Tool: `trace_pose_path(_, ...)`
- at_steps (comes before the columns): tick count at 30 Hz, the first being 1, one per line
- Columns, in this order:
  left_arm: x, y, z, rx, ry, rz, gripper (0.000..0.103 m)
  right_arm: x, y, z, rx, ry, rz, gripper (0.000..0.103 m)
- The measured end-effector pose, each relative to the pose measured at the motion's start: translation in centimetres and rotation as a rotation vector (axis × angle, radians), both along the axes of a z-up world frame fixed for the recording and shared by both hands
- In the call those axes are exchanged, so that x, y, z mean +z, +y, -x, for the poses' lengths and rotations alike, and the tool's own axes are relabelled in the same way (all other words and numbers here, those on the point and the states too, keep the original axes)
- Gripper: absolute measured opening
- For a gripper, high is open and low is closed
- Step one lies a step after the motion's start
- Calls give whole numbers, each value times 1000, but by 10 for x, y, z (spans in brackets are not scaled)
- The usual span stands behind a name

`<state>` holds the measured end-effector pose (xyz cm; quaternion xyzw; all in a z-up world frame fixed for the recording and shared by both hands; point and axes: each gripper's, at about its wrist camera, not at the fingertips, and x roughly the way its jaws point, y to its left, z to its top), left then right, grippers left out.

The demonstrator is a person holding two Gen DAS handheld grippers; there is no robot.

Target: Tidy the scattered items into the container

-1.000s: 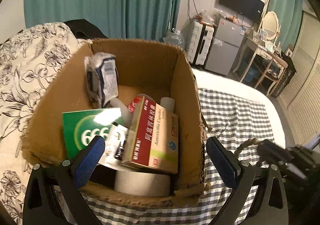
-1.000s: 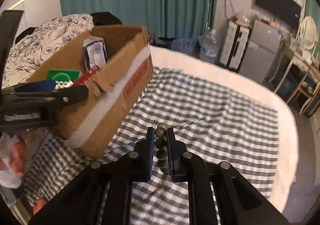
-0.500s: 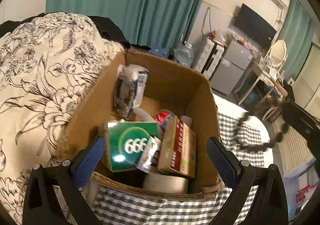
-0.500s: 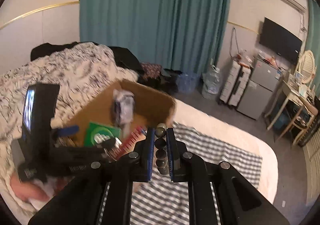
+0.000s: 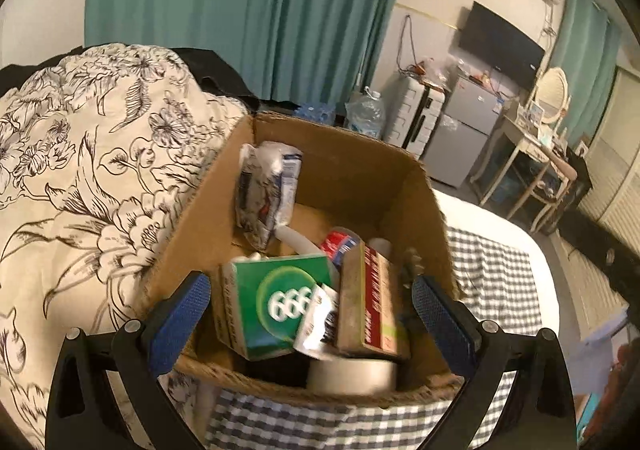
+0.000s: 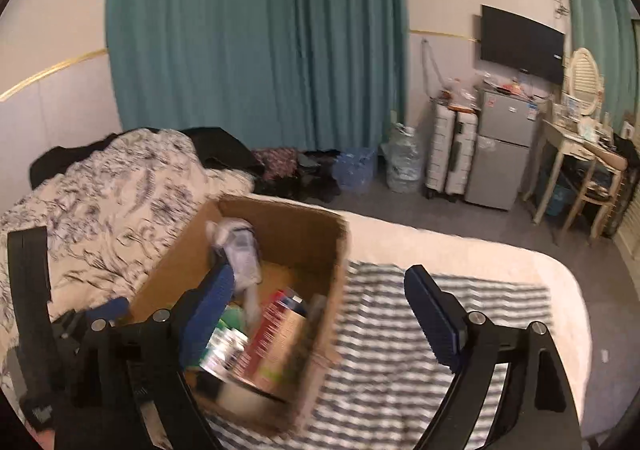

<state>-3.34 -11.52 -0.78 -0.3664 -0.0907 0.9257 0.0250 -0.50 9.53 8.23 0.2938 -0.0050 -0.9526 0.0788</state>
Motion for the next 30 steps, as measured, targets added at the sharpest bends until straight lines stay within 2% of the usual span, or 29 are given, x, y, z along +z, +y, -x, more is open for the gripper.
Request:
trace_pose_path(3, 3, 14, -12, -36, 10, -48, 103, -10, 21, -13, -49, -81, -12, 91)
trace_pose_path(7, 10, 29, -25, -17, 26, -45, 103, -30, 45, -38, -57, -122, -35, 95)
trace_pose_path(10, 14, 40, -27, -2, 24, -37, 103, -39, 59, -47, -50, -121, -12, 96)
trace_pose_path(16, 10, 62, -26, 13, 37, 36, 103, -43, 67, -39, -33, -98, 11, 98)
trace_pose_path(24, -14, 76, -12, -24, -28, 75, 103, -57, 71, -29, -58, -104, -7, 102)
trace_pose_path(30, -19, 74, -9, -28, -45, 89, 103, -60, 78, -22, -81, -123, 8, 102)
